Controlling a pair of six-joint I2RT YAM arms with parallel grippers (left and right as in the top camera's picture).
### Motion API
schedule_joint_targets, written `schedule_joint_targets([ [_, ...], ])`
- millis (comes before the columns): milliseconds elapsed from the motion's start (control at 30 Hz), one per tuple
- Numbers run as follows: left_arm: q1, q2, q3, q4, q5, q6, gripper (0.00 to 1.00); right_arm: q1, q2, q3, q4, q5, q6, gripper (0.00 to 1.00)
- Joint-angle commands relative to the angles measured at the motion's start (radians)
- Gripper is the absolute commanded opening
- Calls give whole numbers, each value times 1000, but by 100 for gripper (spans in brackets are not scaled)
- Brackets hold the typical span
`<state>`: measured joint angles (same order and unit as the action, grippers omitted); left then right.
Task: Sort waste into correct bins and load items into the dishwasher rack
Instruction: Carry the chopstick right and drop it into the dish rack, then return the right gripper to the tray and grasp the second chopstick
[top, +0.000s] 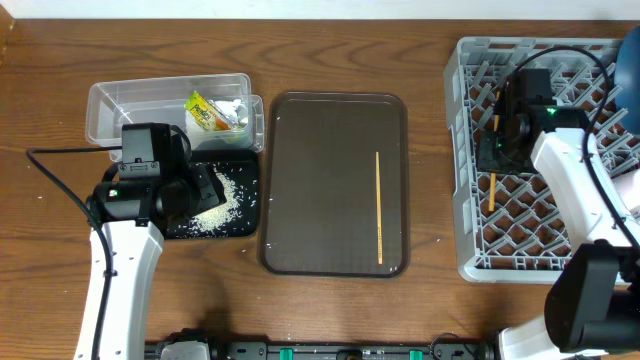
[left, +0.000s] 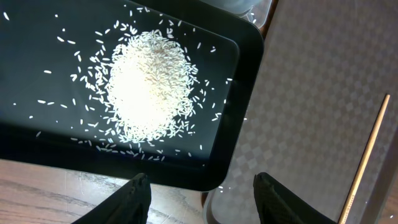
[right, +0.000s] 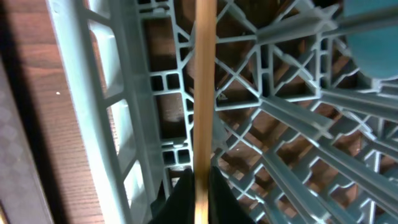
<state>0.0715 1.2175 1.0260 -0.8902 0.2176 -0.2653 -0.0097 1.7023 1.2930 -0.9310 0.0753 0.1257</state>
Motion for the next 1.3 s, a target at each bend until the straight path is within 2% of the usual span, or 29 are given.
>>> schedule_joint_targets([
  [0, 5, -2, 4, -3, -5, 1, 56, -2, -2, 0, 0, 2, -12, 27],
  [67, 5, -2, 4, -3, -5, 1, 56, -2, -2, 0, 0, 2, -12, 32],
  [233, 5, -2, 4, -3, -5, 1, 56, -2, -21, 38, -5, -28, -11, 37],
  [367, 5, -2, 4, -3, -5, 1, 56, 20, -61, 109, 5, -131, -13, 39],
  [633, 5, -2, 4, -3, -5, 1, 56, 215, -66, 125, 77, -237, -30, 45],
  [800, 5, -2, 4, -3, -5, 1, 56, 360, 0, 111, 84, -235, -28, 46],
  [900, 5, -2, 4, -3, -6, 1, 56, 425, 61, 111, 78, -204, 39, 46],
  [1033, 5, -2, 4, -3, -5, 1, 56, 475, 159, 111, 61, -178, 165, 46],
  [1267, 5, -2, 4, -3, -6, 2, 56, 522, 310, 111, 21, -177, 245, 43],
])
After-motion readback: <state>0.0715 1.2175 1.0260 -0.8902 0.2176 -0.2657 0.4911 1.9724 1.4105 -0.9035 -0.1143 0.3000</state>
